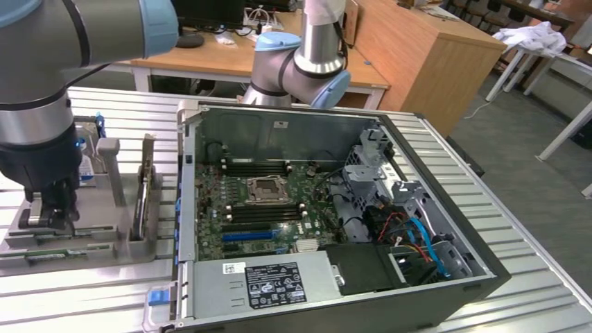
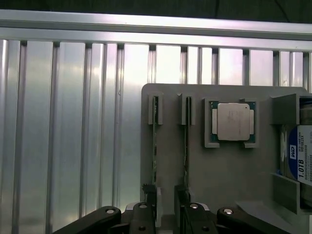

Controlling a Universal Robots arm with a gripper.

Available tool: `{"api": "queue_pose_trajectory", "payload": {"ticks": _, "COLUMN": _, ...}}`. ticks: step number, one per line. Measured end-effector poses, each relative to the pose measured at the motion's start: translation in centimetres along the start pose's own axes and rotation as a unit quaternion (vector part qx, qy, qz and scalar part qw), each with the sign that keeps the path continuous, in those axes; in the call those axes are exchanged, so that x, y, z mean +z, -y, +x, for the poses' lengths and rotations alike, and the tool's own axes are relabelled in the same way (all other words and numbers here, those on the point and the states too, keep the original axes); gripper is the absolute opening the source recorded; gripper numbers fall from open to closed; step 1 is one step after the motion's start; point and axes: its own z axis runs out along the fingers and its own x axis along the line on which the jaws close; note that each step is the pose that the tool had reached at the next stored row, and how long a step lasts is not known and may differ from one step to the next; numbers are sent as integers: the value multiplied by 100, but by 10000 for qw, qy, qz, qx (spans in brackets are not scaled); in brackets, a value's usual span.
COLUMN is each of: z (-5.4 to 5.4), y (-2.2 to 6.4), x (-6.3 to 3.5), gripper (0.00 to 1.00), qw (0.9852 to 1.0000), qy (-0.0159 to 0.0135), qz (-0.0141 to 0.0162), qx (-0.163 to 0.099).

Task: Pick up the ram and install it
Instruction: 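Pick up the ram and move it above insertion slot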

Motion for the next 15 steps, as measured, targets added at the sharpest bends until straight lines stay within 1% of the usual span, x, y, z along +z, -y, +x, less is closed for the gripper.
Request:
{"api": "queue_pose_trajectory", "payload": {"ticks": 8, "z": 5, "y": 0, "x": 1, "gripper": 30, "qw": 10000, "qy": 0, "qz": 0, "qx": 0}}
{"api": "queue_pose_trajectory", "payload": {"ticks": 15, "z": 6, "y": 2, "x": 52, "gripper": 30, "qw": 10000, "qy": 0, "qz": 0, "qx": 0}}
